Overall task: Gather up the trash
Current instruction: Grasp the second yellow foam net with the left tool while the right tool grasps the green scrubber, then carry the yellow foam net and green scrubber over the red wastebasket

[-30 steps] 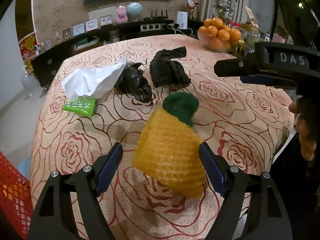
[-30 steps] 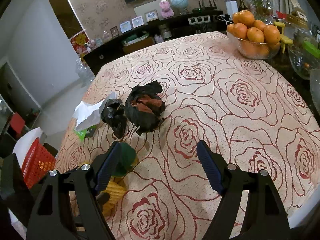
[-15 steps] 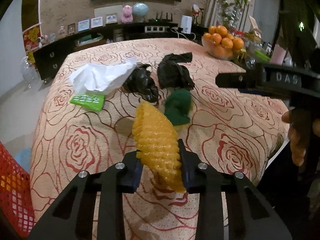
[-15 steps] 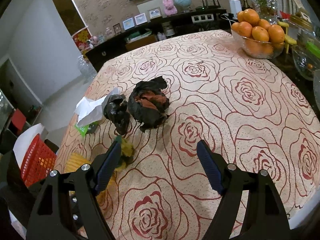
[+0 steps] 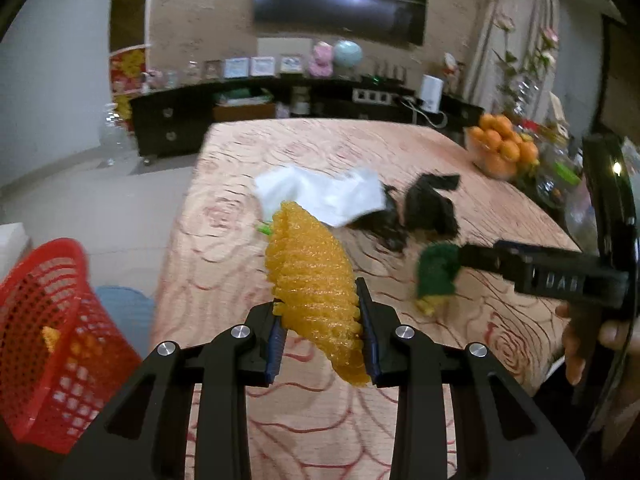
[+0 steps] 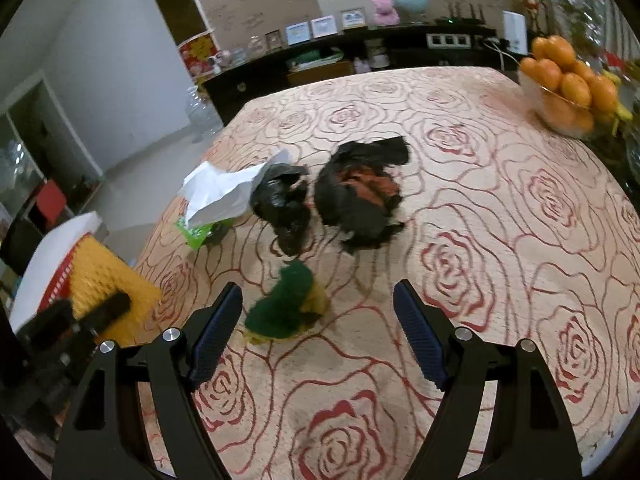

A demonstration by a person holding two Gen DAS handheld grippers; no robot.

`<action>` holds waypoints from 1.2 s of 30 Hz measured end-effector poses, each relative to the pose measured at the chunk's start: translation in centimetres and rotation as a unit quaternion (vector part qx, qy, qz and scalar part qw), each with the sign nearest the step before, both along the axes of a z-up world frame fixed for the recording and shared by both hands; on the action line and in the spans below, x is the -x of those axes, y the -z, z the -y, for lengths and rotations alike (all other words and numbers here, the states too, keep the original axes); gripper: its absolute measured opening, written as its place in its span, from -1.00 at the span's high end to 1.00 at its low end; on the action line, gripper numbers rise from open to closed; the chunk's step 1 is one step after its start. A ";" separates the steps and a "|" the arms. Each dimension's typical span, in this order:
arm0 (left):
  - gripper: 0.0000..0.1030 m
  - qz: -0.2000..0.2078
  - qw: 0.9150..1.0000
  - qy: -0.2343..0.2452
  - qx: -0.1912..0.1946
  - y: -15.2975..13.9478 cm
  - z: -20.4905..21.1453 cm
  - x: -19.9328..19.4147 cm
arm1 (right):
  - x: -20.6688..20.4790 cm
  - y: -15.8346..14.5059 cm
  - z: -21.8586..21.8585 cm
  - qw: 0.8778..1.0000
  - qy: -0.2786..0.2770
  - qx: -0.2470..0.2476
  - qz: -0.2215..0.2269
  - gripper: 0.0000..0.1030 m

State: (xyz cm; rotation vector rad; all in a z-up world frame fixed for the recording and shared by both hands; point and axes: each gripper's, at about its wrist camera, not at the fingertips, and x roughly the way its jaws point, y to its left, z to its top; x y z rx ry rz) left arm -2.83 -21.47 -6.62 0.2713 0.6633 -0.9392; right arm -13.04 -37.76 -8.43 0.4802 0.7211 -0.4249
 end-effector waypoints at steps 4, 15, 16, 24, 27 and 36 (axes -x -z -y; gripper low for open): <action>0.42 0.006 1.000 -0.023 0.007 -0.5 -1.1 -0.8 | -1.2 0.6 -0.5 1.000 -0.008 0.003 -0.007 -0.46; 0.42 0.018 0.999 -0.047 0.007 -0.9 -2.3 -1.4 | -4.0 2.6 -1.4 0.999 -0.016 0.027 -0.044 -0.43; 0.42 0.019 0.999 -0.048 0.008 -0.9 -2.4 -1.4 | -4.1 2.8 -1.4 0.998 -0.016 0.028 -0.047 -0.40; 0.42 0.024 0.998 -0.060 0.011 -1.3 -3.2 -1.8 | -5.0 2.9 -2.0 0.997 -0.027 0.042 -0.063 0.20; 0.42 0.025 0.997 -0.065 0.015 -1.4 -3.6 -1.9 | -4.7 2.3 -2.1 0.997 -0.025 0.053 -0.056 0.24; 0.42 0.042 0.995 -0.084 0.030 -2.7 -4.3 -2.1 | -4.0 -1.2 -2.7 0.997 -0.024 0.076 -0.007 0.25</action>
